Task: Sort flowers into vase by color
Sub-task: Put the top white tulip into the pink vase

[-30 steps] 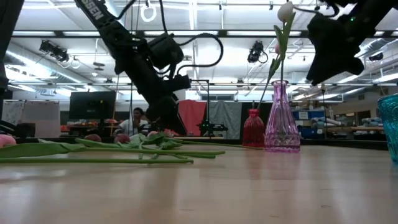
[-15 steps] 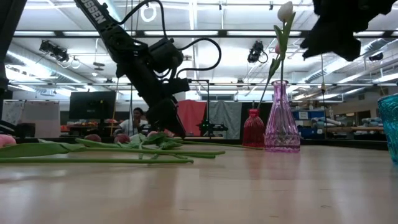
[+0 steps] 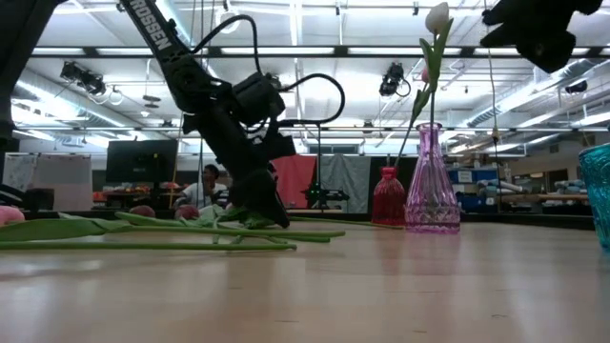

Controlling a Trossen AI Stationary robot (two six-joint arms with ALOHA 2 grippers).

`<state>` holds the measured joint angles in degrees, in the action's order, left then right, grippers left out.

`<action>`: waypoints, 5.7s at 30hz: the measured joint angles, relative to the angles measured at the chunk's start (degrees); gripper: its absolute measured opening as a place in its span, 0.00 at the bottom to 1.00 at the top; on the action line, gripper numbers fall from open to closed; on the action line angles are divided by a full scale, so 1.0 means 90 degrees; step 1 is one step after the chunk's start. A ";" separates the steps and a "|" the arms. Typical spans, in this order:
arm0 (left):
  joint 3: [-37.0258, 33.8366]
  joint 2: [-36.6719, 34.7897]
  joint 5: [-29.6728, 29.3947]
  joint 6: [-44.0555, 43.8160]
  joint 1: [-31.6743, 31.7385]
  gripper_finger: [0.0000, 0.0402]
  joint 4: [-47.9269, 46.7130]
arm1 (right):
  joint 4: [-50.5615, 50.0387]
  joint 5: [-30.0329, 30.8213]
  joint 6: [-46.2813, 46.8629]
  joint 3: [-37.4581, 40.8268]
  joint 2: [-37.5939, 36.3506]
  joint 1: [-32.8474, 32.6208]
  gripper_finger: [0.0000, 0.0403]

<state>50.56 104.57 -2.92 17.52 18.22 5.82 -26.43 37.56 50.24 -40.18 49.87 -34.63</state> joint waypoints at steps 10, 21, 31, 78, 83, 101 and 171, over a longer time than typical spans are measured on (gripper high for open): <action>0.0006 -0.0110 -0.0096 0.0032 -0.0006 0.04 -0.0409 | 0.2152 -0.0172 -0.2199 0.0000 0.0187 -0.0719 0.32; 0.0128 -0.2544 -0.0285 -0.0012 -0.0410 0.05 -0.3077 | 0.3338 0.0159 -0.2653 -0.0043 0.1285 -0.0286 0.32; 0.1279 -0.3013 -0.0744 -0.0290 -0.1347 0.05 -0.4810 | 0.2216 0.0259 -0.3449 -0.1457 0.2505 0.0418 0.32; 0.0717 -0.3950 -0.0883 0.2732 -0.1373 0.05 -0.2554 | 0.1277 0.0986 -0.3352 -0.2701 0.3300 0.0923 0.32; 0.0721 -0.3923 -0.1834 0.2555 -0.1618 0.04 -0.2929 | 0.1437 0.1236 -0.4506 -0.2701 0.3300 0.0920 0.32; 0.0725 -0.3897 -0.2025 0.2978 -0.2463 0.04 -0.3630 | 0.1269 0.0456 -0.3755 -0.2696 0.3937 0.1579 0.39; -0.1889 -0.3936 0.0667 -0.1995 -0.2171 0.40 0.5792 | 0.3967 0.1663 -0.5095 -0.2669 0.4031 0.0908 0.02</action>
<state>33.56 69.14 3.08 -0.43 -1.32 57.95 9.27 52.53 4.39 -64.20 86.15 -26.46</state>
